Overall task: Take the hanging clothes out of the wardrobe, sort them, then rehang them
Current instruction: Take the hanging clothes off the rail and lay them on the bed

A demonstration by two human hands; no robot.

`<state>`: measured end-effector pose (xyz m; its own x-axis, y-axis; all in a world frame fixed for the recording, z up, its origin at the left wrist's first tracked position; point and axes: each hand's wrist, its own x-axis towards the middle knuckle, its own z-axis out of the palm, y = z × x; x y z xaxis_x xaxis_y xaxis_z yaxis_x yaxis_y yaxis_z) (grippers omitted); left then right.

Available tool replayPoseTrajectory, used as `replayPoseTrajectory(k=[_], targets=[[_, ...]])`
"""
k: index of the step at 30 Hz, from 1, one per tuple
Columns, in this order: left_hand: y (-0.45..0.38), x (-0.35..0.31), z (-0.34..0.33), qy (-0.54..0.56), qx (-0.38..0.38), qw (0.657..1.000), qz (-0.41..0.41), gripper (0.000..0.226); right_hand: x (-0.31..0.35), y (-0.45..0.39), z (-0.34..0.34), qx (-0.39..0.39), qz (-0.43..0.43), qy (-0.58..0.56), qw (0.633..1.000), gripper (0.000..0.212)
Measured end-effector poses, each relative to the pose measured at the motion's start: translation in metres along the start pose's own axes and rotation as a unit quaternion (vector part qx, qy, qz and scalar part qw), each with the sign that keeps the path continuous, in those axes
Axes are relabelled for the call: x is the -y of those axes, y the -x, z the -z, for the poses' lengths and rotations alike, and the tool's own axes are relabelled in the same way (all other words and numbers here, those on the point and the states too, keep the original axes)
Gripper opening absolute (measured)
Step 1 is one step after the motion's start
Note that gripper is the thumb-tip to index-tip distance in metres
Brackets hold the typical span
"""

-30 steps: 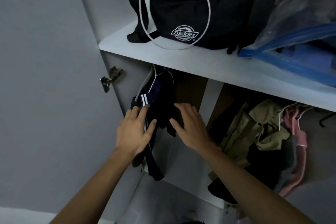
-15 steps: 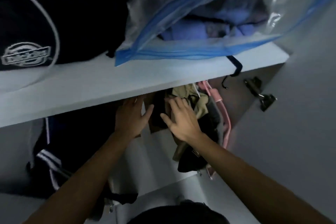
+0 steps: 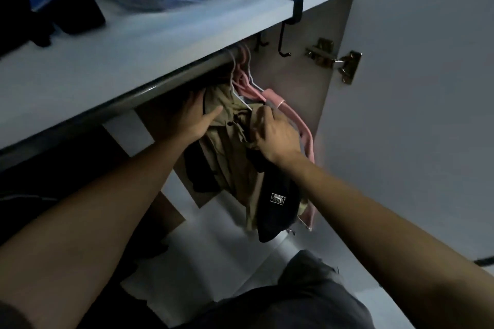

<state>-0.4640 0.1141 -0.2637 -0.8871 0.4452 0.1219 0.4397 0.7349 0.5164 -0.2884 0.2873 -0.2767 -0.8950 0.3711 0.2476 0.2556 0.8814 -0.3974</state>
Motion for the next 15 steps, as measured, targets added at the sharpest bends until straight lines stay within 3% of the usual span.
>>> replayPoseTrajectory(k=[3,8,12,15], targets=[[-0.025,0.002,-0.004,-0.023,0.002,0.999,-0.023,0.087,-0.003,-0.007,-0.010,-0.002,0.007,-0.002,1.000,0.048],[-0.047,-0.006,-0.010,-0.060,-0.011,0.993,-0.097,0.071,-0.003,-0.018,-0.024,-0.032,0.018,0.026,0.999,0.029],[-0.049,0.001,-0.012,-0.090,-0.020,0.991,-0.098,0.085,-0.009,-0.020,-0.032,-0.029,0.003,0.073,0.997,0.020],[-0.038,0.008,-0.008,-0.144,-0.034,0.980,-0.137,0.082,-0.016,-0.015,-0.031,-0.059,-0.006,0.076,0.995,0.025]])
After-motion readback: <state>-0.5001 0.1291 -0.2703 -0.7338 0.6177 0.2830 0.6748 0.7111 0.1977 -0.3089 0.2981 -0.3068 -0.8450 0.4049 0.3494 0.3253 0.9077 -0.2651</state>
